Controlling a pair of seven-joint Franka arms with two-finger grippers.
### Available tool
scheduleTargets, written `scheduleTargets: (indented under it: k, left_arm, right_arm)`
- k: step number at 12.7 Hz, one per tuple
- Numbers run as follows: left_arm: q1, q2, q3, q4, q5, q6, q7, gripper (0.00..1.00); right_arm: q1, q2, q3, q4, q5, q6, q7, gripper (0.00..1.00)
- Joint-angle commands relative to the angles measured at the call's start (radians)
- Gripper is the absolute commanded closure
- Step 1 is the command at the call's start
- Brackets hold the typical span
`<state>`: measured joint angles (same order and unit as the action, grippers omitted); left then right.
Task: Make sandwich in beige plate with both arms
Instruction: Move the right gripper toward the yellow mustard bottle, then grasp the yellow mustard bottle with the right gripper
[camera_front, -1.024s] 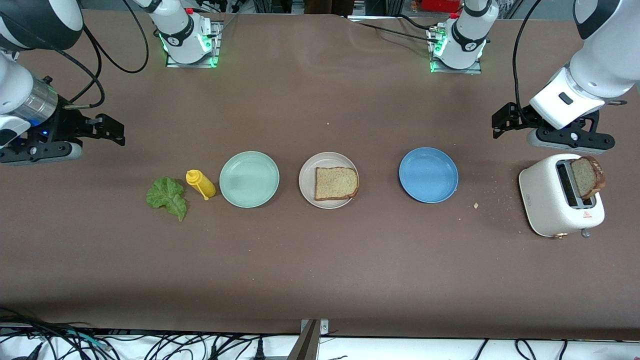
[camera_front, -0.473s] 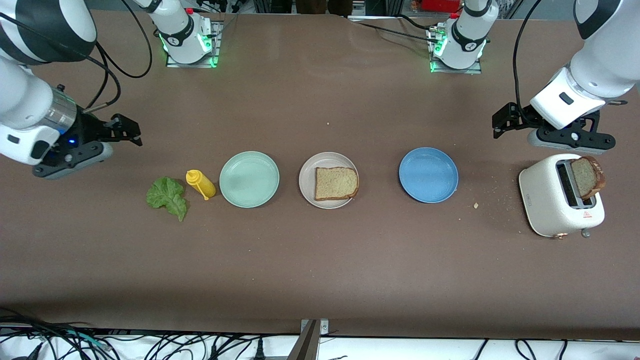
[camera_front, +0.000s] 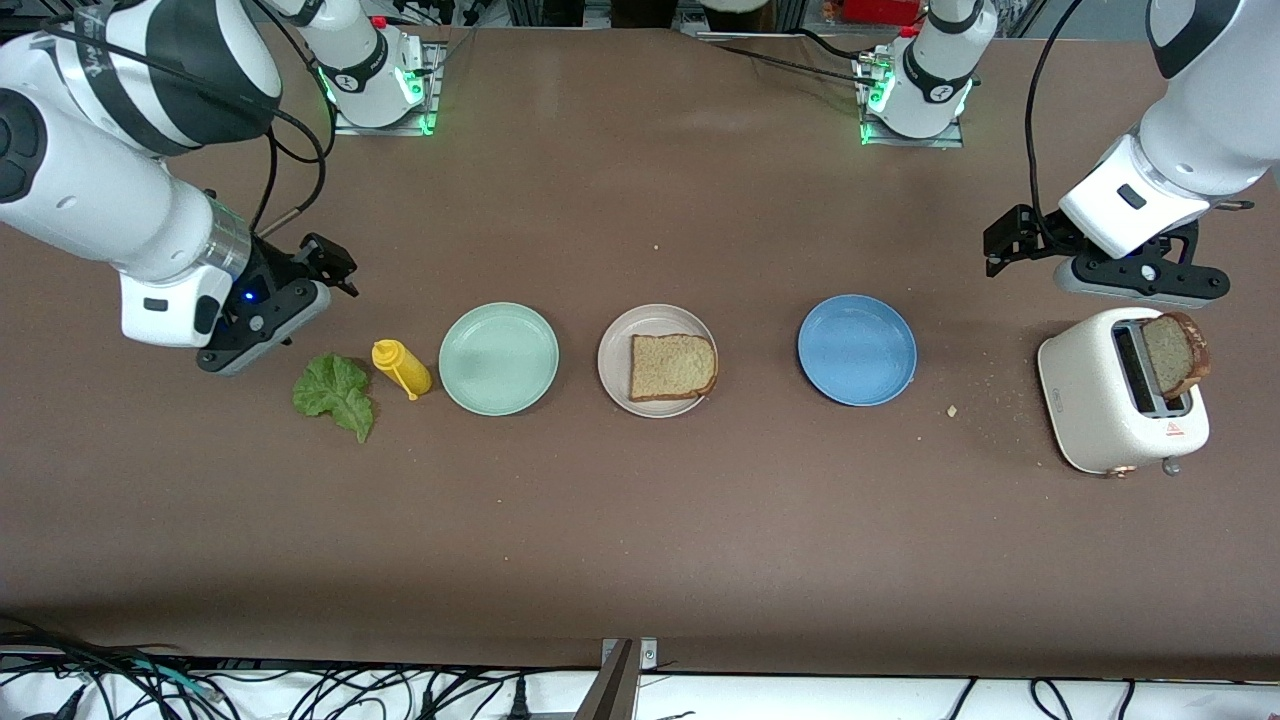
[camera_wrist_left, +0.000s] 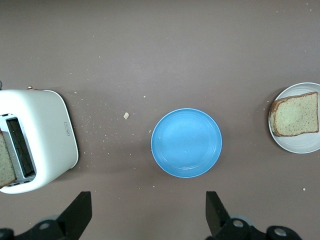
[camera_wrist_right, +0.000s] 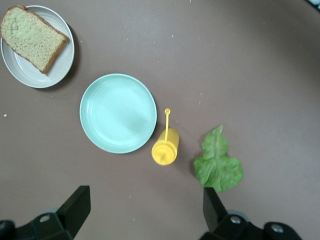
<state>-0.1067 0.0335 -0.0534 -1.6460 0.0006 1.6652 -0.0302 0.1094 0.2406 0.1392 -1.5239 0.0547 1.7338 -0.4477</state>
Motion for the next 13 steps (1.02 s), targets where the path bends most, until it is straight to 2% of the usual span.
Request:
scheduleTargets:
  k: [1, 4, 6, 8, 10, 13]
  left_arm:
    - [0.009, -0.015, 0.003, -0.012, -0.005, -0.005, 0.003, 0.0]
    - [0.022, -0.012, 0.003, -0.011, -0.017, -0.005, 0.003, 0.0]
    - [0.022, -0.012, 0.003, -0.009, -0.017, -0.002, 0.003, 0.0]
    - [0.021, -0.012, 0.003, -0.009, -0.017, -0.002, 0.003, 0.0]
    - [0.022, -0.012, 0.003, -0.009, -0.017, -0.001, 0.004, 0.0]
    - [0.024, -0.012, 0.003, -0.009, -0.017, -0.001, 0.004, 0.0]
  right_arm:
    - [-0.022, 0.019, -0.001, 0.013, 0.013, 0.022, -0.078, 0.0]
    - [-0.062, -0.03, -0.001, -0.118, 0.025, 0.157, -0.214, 0.0]
    - [-0.126, -0.044, -0.001, -0.192, 0.139, 0.222, -0.436, 0.0]
    - [-0.181, -0.026, -0.003, -0.229, 0.258, 0.24, -0.666, 0.0]
    - [-0.212, 0.0, -0.003, -0.246, 0.301, 0.257, -0.826, 0.0]
    - [-0.264, 0.107, -0.026, -0.248, 0.422, 0.268, -1.12, 0.0]
